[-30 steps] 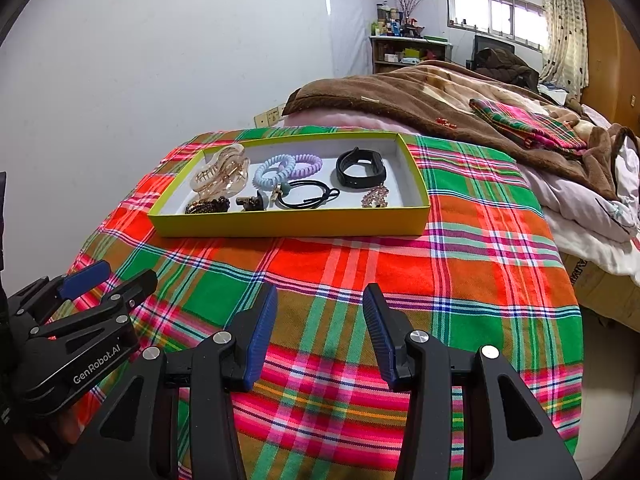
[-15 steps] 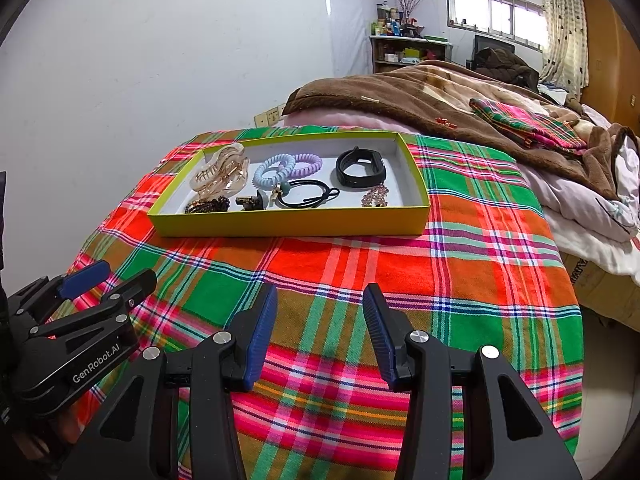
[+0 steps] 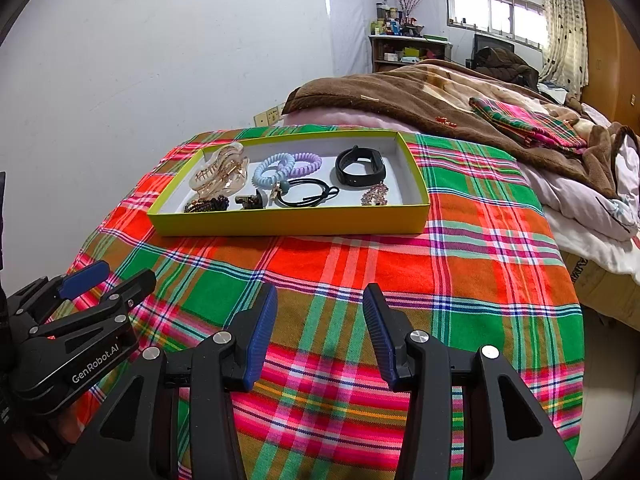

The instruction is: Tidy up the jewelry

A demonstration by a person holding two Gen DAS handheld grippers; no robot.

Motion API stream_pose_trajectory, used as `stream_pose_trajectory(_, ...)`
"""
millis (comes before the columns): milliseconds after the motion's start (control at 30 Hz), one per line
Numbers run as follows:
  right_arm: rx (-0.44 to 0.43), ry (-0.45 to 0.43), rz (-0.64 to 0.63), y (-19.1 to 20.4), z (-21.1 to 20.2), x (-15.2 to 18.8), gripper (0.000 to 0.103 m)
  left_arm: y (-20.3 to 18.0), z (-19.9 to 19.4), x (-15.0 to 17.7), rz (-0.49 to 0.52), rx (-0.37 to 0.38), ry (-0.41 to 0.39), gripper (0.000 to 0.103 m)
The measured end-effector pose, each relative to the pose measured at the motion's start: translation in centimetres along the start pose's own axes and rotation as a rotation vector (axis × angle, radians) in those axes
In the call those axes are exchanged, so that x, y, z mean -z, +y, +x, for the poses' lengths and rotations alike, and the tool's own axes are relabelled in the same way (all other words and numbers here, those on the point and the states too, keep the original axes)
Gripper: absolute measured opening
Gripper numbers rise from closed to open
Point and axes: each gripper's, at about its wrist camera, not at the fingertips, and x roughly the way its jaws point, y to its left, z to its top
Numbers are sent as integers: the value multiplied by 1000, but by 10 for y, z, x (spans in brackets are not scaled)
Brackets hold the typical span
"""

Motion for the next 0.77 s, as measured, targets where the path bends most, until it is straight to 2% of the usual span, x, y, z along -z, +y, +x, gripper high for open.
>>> stream_pose_trajectory(767, -1, 0, 2, -1, 0, 0, 45, 2, 2, -1, -15, 8, 18, 61)
